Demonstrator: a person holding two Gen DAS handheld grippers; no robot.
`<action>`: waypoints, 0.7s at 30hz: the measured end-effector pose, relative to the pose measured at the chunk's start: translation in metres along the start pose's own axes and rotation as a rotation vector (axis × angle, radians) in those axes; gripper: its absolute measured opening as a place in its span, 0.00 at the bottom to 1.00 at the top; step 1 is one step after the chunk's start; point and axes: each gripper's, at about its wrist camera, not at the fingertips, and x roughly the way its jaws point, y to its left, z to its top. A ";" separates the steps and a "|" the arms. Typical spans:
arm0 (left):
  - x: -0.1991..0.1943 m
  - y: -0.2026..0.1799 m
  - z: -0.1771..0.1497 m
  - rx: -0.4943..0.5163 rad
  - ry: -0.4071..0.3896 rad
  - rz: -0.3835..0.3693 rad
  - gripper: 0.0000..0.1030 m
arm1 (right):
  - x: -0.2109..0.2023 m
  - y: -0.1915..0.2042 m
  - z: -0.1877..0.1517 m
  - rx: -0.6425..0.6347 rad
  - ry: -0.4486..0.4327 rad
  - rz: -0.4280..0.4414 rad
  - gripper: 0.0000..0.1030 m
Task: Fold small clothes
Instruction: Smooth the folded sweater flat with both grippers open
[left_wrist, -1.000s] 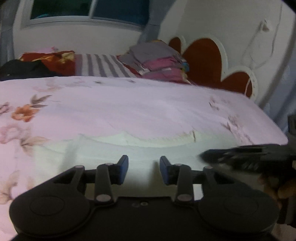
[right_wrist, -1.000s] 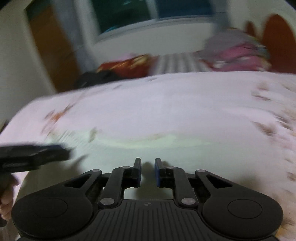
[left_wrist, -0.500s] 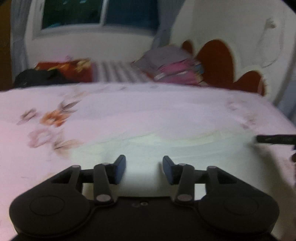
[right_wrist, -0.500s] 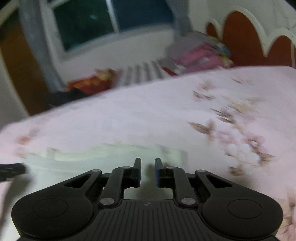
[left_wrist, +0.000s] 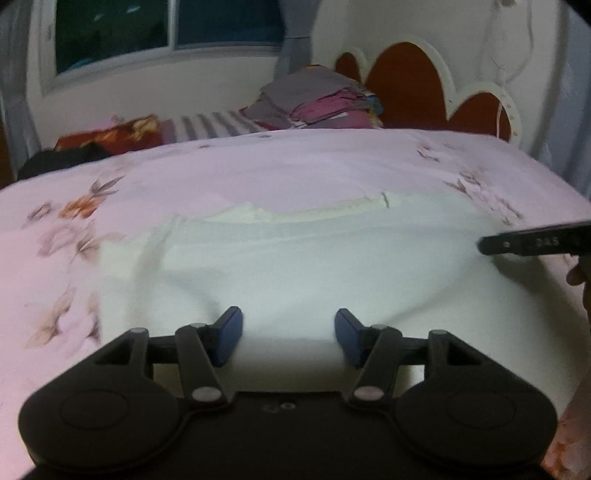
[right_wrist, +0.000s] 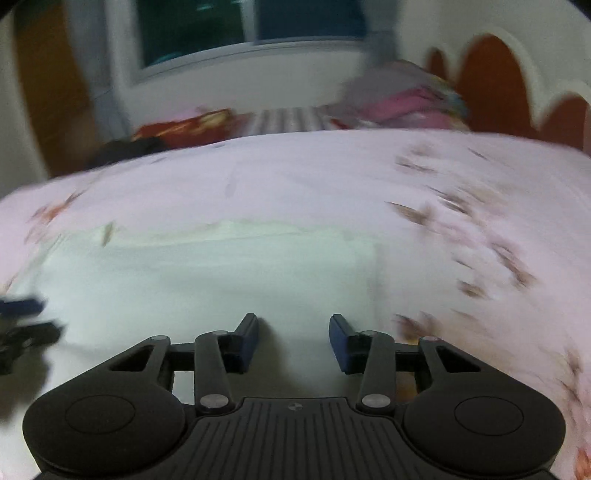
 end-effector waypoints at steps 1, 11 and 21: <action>-0.006 -0.001 0.002 -0.008 -0.009 0.015 0.52 | -0.006 0.002 0.002 -0.007 0.001 -0.005 0.41; -0.010 -0.037 -0.013 0.013 0.016 -0.023 0.55 | -0.017 0.070 -0.025 -0.191 0.054 0.124 0.41; -0.059 -0.012 -0.060 -0.130 -0.004 0.014 0.55 | -0.059 0.074 -0.067 -0.201 0.065 0.093 0.41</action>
